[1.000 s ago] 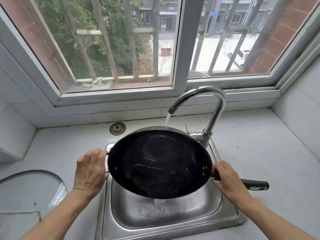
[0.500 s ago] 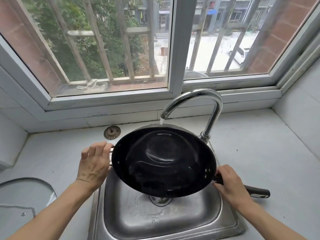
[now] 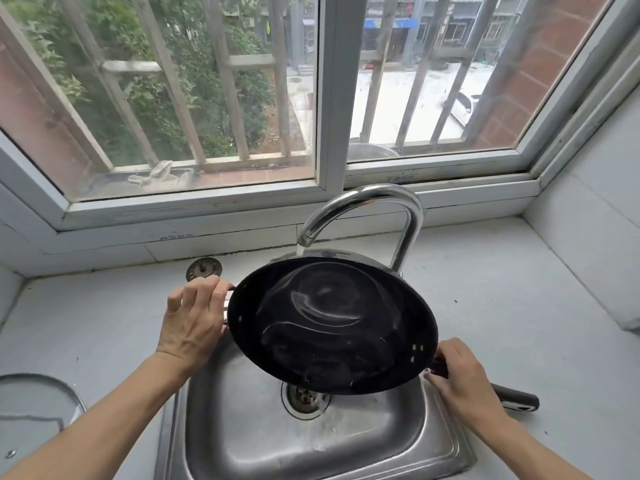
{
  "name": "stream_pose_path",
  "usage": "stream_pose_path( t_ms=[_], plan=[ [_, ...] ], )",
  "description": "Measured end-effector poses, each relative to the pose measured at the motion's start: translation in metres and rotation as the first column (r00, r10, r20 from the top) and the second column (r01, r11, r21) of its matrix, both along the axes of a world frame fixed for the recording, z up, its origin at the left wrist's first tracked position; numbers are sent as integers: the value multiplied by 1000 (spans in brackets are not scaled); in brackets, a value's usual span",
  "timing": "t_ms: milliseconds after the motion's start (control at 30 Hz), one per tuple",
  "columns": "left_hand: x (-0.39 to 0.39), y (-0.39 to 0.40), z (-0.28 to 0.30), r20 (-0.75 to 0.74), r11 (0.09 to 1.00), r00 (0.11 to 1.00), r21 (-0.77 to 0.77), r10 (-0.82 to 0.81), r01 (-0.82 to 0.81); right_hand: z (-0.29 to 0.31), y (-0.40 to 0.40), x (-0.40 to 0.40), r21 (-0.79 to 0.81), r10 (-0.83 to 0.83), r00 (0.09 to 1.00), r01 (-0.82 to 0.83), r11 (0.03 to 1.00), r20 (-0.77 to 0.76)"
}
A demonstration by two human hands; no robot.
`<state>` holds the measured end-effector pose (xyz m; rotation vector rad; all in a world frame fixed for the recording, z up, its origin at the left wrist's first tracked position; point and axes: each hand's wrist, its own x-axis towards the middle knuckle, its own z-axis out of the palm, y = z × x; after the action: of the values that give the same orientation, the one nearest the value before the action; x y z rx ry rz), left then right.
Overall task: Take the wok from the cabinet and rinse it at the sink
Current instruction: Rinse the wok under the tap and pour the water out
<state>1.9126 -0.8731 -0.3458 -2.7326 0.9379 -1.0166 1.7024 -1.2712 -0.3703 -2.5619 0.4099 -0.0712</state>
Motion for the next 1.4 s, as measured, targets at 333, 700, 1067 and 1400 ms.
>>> stream_pose_path(
  t_ms=[333,700,1067,1400],
  plan=[
    [-12,26,-5,-45,996,997,-66,63,-66,11,8,19,-3,64,996,-64,998,58],
    [-46,74,-10,-352,947,896,-69,271,-314,26,30,61,-45,229,966,-225,973,123],
    [-69,96,-15,-456,883,813,-110,362,-455,48,47,101,-132,350,927,-333,934,137],
    [-80,103,-15,-482,850,781,-127,397,-511,58,53,121,-208,400,907,-369,906,133]
  ],
)
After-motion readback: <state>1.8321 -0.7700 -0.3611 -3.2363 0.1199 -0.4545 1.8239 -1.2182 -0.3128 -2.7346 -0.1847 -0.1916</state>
